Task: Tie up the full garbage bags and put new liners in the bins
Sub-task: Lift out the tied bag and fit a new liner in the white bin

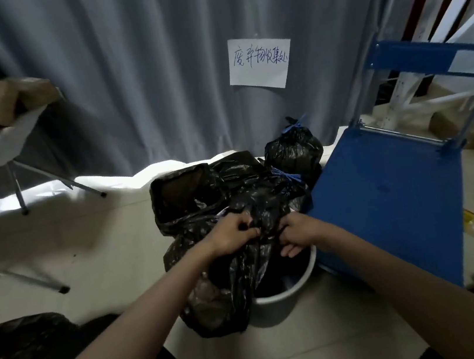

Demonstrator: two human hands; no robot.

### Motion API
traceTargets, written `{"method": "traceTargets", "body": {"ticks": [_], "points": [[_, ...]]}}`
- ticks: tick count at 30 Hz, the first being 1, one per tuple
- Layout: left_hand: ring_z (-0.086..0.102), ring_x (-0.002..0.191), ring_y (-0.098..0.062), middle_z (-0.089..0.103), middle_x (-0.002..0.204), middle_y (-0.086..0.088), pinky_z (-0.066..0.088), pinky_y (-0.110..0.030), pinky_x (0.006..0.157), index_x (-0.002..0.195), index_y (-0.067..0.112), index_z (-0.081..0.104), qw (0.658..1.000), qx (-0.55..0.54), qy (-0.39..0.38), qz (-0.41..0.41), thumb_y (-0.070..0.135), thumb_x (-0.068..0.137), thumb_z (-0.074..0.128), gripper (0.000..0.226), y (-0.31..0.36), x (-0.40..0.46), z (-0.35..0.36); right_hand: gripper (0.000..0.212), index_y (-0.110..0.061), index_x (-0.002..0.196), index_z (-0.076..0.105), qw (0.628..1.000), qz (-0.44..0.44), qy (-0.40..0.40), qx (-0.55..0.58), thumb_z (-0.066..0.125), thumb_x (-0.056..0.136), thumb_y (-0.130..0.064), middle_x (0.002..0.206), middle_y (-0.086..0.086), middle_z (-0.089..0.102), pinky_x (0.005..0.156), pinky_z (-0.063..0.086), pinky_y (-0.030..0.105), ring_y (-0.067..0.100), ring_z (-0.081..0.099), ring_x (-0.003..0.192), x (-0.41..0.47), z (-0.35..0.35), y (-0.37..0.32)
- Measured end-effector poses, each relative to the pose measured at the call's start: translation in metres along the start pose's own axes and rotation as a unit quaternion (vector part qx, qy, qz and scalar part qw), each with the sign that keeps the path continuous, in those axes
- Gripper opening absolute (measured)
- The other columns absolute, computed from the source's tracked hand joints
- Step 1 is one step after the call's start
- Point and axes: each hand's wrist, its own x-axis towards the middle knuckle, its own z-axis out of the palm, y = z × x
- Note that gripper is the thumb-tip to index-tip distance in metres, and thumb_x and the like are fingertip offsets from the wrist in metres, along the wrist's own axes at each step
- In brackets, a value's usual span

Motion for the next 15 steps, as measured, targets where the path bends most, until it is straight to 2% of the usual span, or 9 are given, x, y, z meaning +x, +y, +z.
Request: {"method": "traceTargets", "body": {"ticks": [4, 7, 11, 13, 15], "points": [[0.048, 0.069, -0.013, 0.051, 0.069, -0.002, 0.037, -0.03, 0.066, 0.073, 0.009, 0.057, 0.999, 0.011, -0.038, -0.005, 0.029, 0.092, 0.065, 0.029, -0.006, 0.013, 0.029, 0.012, -0.011, 0.089, 0.053, 0.993, -0.011, 0.108, -0.042, 0.048, 0.095, -0.002, 0.084, 0.012, 0.066, 0.064, 0.059, 0.034, 0.018, 0.065, 0.062, -0.002, -0.014, 0.018], [0.048, 0.067, -0.011, 0.051, 0.068, 0.0, 0.038, -0.03, 0.068, 0.068, 0.015, 0.055, 0.998, -0.031, -0.048, -0.017, 0.038, 0.097, 0.056, 0.037, -0.001, 0.02, 0.037, 0.01, -0.01, 0.094, 0.057, 0.981, -0.071, 0.177, -0.02, 0.049, 0.098, -0.013, 0.08, 0.009, 0.064, 0.061, 0.06, 0.032, 0.018, 0.065, 0.063, -0.002, -0.015, 0.021], [0.06, 0.083, -0.014, 0.068, 0.084, -0.002, 0.045, -0.032, 0.085, 0.077, 0.015, 0.067, 0.987, -0.142, -0.007, -0.074, 0.034, 0.102, 0.042, 0.04, 0.012, 0.025, 0.029, 0.019, -0.017, 0.101, 0.067, 0.983, -0.103, 0.145, 0.052, 0.053, 0.1, -0.031, 0.083, 0.004, 0.065, 0.064, 0.062, 0.032, 0.014, 0.066, 0.07, -0.002, -0.009, 0.024], [0.057, 0.08, -0.013, 0.067, 0.081, 0.001, 0.043, -0.03, 0.079, 0.077, 0.016, 0.065, 0.985, -0.157, -0.002, -0.073, 0.026, 0.101, 0.041, 0.035, 0.017, 0.026, 0.021, 0.032, -0.015, 0.104, 0.069, 0.987, -0.086, 0.11, 0.076, 0.061, 0.093, -0.044, 0.091, 0.003, 0.068, 0.065, 0.061, 0.031, 0.013, 0.068, 0.079, 0.004, -0.007, 0.025], [0.056, 0.081, -0.013, 0.067, 0.084, 0.0, 0.042, -0.03, 0.077, 0.08, 0.014, 0.065, 0.986, -0.149, 0.001, -0.076, 0.025, 0.1, 0.039, 0.034, 0.021, 0.027, 0.018, 0.037, -0.014, 0.106, 0.068, 0.991, -0.072, 0.071, 0.093, 0.073, 0.084, -0.044, 0.097, 0.004, 0.072, 0.066, 0.061, 0.032, 0.015, 0.071, 0.087, 0.011, -0.006, 0.025]]}}
